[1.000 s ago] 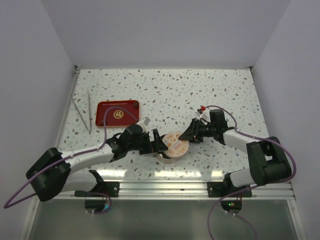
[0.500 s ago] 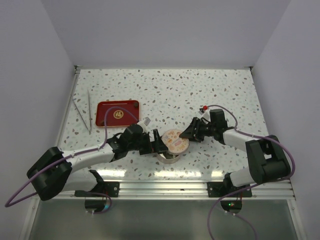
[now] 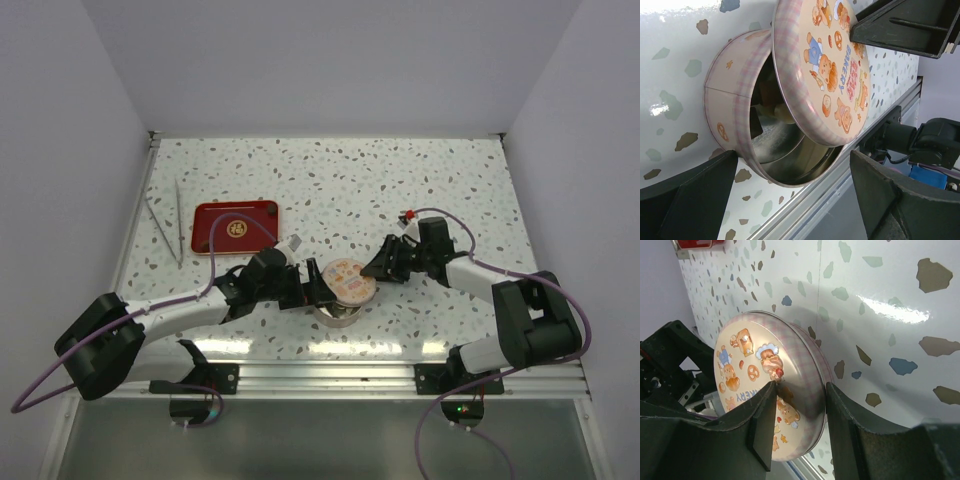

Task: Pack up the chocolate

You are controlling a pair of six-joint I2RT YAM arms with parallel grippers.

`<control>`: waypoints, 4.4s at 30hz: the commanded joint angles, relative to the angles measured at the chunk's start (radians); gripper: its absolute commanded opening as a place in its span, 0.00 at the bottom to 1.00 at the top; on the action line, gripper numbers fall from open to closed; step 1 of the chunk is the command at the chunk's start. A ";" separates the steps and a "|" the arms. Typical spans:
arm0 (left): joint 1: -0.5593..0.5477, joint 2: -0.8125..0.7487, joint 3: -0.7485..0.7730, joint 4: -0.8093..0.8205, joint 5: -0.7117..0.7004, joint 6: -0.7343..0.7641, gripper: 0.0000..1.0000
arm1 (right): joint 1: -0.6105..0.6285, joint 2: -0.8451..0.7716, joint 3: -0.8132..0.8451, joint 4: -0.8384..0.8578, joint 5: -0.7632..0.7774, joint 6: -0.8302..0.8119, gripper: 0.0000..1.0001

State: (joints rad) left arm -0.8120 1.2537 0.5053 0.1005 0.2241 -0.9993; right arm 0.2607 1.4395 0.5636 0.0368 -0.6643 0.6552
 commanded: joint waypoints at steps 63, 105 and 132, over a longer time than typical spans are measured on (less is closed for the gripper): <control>0.005 0.007 0.042 0.024 -0.006 0.005 0.87 | 0.137 -0.037 0.084 -0.176 0.123 -0.080 0.38; 0.005 -0.017 0.029 -0.015 -0.023 -0.013 0.30 | 0.173 -0.044 0.121 -0.183 0.121 -0.055 0.38; 0.007 -0.014 0.027 -0.012 -0.020 -0.015 0.00 | 0.193 -0.047 0.128 -0.175 0.104 -0.035 0.38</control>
State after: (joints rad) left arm -0.7986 1.2339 0.5068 0.0364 0.1982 -1.0298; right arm 0.4187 1.3872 0.6659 -0.1425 -0.5407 0.6060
